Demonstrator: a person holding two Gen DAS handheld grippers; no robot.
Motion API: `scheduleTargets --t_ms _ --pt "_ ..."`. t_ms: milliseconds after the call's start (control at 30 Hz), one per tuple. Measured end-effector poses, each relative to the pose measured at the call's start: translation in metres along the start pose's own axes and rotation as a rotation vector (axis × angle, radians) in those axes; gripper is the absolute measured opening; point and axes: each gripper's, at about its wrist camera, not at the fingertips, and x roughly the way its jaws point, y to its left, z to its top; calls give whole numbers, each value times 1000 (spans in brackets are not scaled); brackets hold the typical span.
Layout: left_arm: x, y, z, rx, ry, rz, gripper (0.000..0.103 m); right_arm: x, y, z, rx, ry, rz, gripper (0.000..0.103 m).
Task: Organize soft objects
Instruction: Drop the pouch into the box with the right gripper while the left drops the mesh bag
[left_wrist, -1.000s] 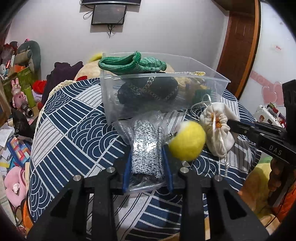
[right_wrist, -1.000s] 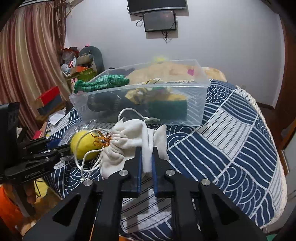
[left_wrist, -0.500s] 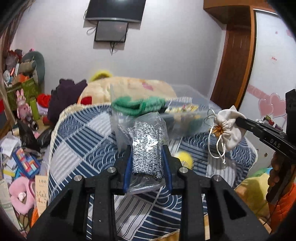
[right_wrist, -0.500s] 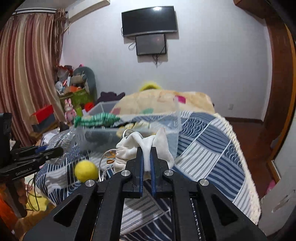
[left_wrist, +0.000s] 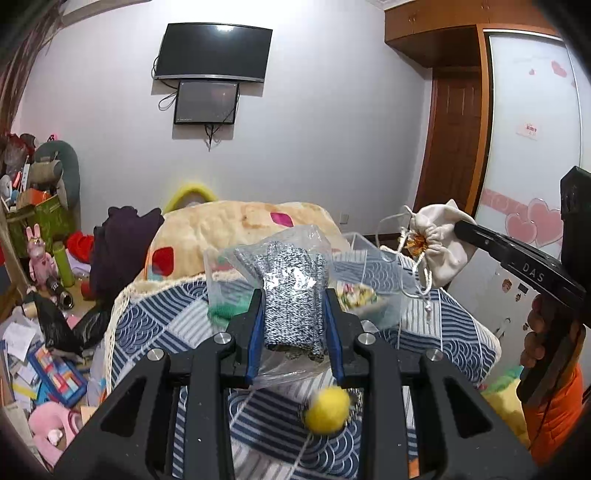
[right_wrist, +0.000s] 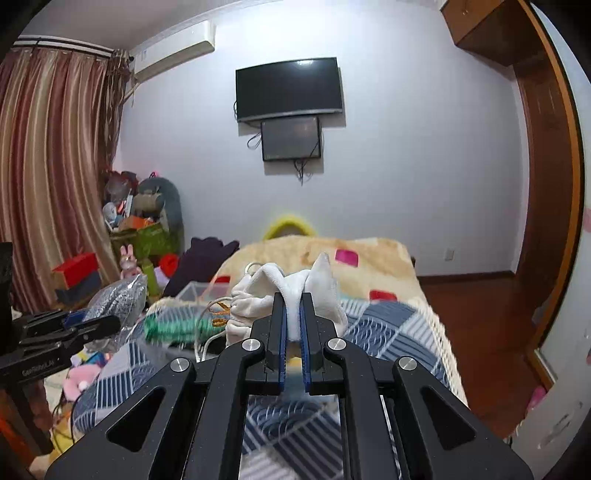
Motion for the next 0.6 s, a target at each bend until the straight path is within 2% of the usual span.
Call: scheduleTargets --t_ms 267,500,600 --pt "32 10 14 -15 28 29 30 38 13 9 13 17 2 6" --pt "76 23 3 -22 137 64 30 72 28 -6 -11 99 6 6" --pt "86 26 -3 -24 156 64 30 85 34 -15 -26 141 10 6"
